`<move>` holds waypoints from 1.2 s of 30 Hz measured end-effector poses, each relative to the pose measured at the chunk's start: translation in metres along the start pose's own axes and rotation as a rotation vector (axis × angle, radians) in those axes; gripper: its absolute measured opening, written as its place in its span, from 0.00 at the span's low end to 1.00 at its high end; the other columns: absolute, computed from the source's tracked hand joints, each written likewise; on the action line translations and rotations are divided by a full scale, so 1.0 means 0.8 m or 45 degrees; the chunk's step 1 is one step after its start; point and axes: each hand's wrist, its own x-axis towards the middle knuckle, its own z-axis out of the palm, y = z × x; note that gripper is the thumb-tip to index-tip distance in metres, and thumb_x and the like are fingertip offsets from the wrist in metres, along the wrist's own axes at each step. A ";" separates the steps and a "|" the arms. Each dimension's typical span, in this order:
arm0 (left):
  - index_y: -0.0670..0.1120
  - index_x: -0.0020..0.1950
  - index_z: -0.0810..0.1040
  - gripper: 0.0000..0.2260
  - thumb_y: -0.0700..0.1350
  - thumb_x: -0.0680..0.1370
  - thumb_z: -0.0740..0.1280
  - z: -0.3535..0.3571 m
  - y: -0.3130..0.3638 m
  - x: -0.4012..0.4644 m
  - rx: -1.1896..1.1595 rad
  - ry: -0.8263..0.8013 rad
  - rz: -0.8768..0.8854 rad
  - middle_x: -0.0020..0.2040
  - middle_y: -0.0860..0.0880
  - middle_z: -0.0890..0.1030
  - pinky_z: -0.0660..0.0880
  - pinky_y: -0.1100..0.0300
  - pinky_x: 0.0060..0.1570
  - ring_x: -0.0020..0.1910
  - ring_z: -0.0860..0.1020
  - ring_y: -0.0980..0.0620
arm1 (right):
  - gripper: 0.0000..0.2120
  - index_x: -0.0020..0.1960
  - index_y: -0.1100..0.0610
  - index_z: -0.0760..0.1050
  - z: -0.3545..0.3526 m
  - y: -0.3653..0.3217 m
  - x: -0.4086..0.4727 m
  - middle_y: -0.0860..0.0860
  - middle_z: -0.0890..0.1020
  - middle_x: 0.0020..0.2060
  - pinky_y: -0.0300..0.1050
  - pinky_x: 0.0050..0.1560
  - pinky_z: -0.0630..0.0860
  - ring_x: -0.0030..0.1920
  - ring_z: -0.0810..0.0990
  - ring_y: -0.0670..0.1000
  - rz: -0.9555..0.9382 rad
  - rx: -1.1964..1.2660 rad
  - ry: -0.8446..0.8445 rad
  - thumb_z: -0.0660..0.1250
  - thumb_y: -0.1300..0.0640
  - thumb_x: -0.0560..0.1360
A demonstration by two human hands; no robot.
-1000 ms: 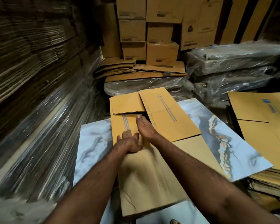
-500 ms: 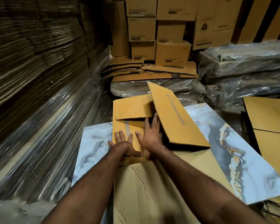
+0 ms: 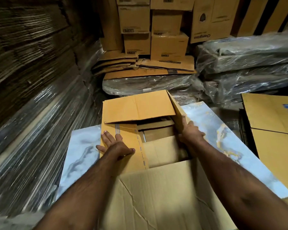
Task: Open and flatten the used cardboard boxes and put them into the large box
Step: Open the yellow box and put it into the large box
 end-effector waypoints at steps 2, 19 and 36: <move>0.51 0.74 0.58 0.44 0.70 0.66 0.72 0.001 0.009 0.005 -0.093 0.079 -0.045 0.78 0.39 0.34 0.53 0.32 0.68 0.78 0.35 0.39 | 0.44 0.80 0.49 0.37 -0.004 -0.009 0.004 0.61 0.53 0.77 0.73 0.70 0.56 0.76 0.55 0.63 0.004 -0.120 -0.004 0.64 0.46 0.78; 0.47 0.81 0.49 0.41 0.61 0.77 0.66 -0.004 -0.057 0.068 -0.705 0.445 0.083 0.72 0.40 0.68 0.71 0.47 0.60 0.68 0.70 0.38 | 0.48 0.80 0.49 0.44 0.088 -0.156 0.064 0.61 0.51 0.78 0.66 0.77 0.45 0.78 0.48 0.63 -0.731 -0.214 -0.119 0.71 0.43 0.73; 0.48 0.81 0.47 0.40 0.64 0.78 0.60 0.009 -0.059 0.089 -0.656 0.458 0.080 0.78 0.47 0.62 0.69 0.49 0.66 0.73 0.68 0.43 | 0.47 0.80 0.48 0.43 -0.017 -0.284 0.270 0.52 0.49 0.80 0.77 0.71 0.42 0.79 0.43 0.62 -0.677 -0.325 0.008 0.64 0.32 0.73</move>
